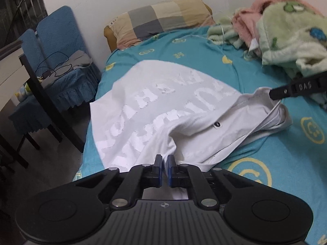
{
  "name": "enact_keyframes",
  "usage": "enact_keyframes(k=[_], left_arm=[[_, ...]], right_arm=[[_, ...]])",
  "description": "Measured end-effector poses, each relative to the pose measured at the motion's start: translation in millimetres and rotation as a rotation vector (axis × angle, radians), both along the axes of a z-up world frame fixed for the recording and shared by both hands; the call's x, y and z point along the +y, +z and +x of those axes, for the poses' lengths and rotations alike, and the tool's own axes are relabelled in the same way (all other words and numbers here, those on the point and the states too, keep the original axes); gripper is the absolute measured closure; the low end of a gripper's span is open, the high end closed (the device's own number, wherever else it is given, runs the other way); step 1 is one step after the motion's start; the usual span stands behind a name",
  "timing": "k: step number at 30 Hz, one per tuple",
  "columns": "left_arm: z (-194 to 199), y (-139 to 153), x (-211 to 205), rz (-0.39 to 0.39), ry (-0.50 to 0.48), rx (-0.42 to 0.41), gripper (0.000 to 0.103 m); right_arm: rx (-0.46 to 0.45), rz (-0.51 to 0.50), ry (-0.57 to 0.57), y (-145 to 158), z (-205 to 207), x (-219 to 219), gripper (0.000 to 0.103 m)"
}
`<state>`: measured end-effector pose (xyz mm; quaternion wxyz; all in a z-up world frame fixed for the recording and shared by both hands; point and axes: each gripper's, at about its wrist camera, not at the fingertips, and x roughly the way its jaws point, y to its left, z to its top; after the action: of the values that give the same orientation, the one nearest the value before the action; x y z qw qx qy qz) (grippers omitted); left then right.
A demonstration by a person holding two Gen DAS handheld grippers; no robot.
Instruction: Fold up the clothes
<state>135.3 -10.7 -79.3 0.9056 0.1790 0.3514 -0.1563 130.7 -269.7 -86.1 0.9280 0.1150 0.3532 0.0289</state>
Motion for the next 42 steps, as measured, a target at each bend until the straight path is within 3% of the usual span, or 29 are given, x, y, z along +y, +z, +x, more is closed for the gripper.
enact_keyframes(k=[4, 8, 12, 15, 19, 22, 24, 26, 30, 31, 33, 36, 40, 42], left_arm=[[14, 15, 25, -0.101, 0.087, 0.006, 0.099], [47, 2, 37, -0.078, 0.208, 0.026, 0.099], [66, -16, 35, -0.008, 0.255, 0.052, 0.095], [55, -13, 26, 0.039, 0.228, 0.021, 0.09], [27, 10, 12, 0.07, 0.161, -0.109, 0.07], [4, 19, -2, 0.039, 0.044, -0.15, 0.069], [-2, 13, -17, 0.047, -0.025, -0.152, 0.067], [1, -3, -33, 0.102, -0.062, -0.15, 0.066], [22, -40, -54, 0.277, -0.036, -0.175, 0.064], [26, -46, -54, 0.285, -0.03, -0.167, 0.064], [32, -53, -50, 0.269, -0.01, -0.134, 0.069], [32, -39, -41, 0.184, 0.02, -0.148, 0.095], [12, 10, -22, 0.034, 0.029, -0.218, 0.097], [-4, 37, -8, -0.095, 0.016, -0.2, 0.097]], right_arm=[[-0.001, 0.026, -0.001, 1, -2, -2, 0.1], [0.024, 0.039, 0.027, -4, 1, 3, 0.1], [0.045, 0.058, 0.056, -8, 3, 6, 0.1], [0.048, 0.075, 0.064, -8, 2, 6, 0.1], [0.028, 0.11, 0.063, -4, 0, 3, 0.1], [0.011, 0.129, 0.057, 0, -2, 1, 0.1], [0.003, 0.142, 0.056, 1, -2, 1, 0.1], [-0.005, 0.153, 0.055, 2, -2, 0, 0.1], [-0.013, 0.153, 0.06, 3, -2, 3, 0.1], [-0.014, 0.152, 0.059, 2, -2, 3, 0.1], [-0.017, 0.155, 0.055, 2, -2, 2, 0.1], [-0.021, 0.158, 0.049, 2, -2, 1, 0.1], [-0.018, 0.147, 0.045, 1, -3, 1, 0.099], [-0.015, 0.146, 0.042, 0, -4, 0, 0.098]])
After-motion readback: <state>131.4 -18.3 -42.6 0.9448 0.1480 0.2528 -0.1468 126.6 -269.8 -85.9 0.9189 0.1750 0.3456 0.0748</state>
